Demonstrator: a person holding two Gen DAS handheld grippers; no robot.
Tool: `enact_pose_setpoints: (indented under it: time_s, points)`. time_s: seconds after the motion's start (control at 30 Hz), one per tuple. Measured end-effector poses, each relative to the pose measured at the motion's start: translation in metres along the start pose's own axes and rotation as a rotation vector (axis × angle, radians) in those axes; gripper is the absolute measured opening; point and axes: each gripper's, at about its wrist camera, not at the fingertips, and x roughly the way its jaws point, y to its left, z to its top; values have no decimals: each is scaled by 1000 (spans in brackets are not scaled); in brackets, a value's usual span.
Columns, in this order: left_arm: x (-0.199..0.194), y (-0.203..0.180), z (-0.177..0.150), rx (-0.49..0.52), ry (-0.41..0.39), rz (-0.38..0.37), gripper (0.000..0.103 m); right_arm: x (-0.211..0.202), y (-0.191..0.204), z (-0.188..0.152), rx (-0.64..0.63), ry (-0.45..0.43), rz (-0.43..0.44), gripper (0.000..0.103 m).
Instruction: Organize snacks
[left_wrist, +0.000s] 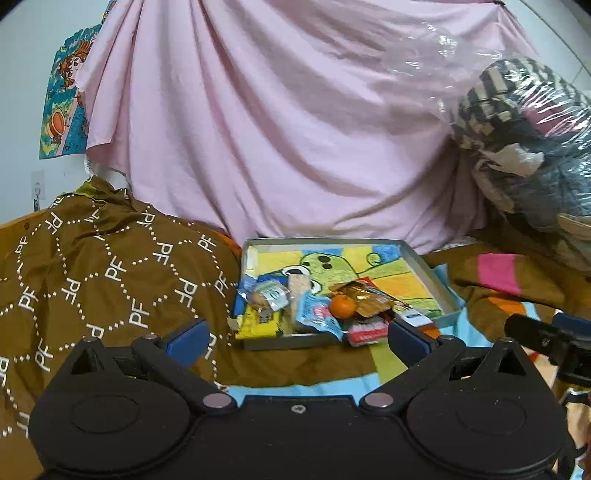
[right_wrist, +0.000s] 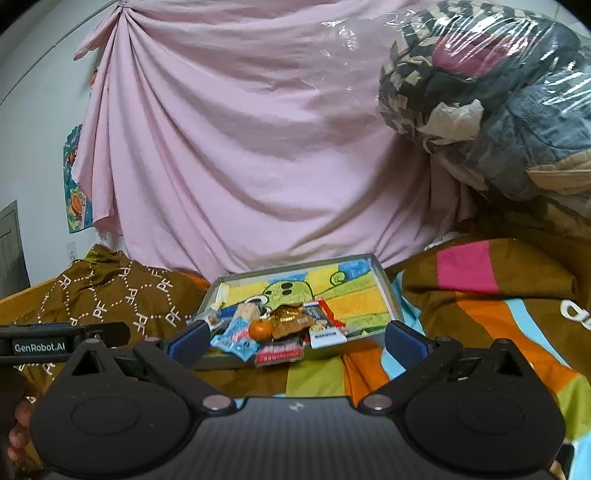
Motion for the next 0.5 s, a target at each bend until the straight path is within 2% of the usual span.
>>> enact_pose_setpoints:
  time_s: [0.23,0.5]
  points:
    - [-30,-10,-9,19,-24,4,102,-31,-2,-10,5,-7,-15,103]
    - [-58,-11,-25,16,-41,25,102,-56,8,-21,-14,-1,15,103]
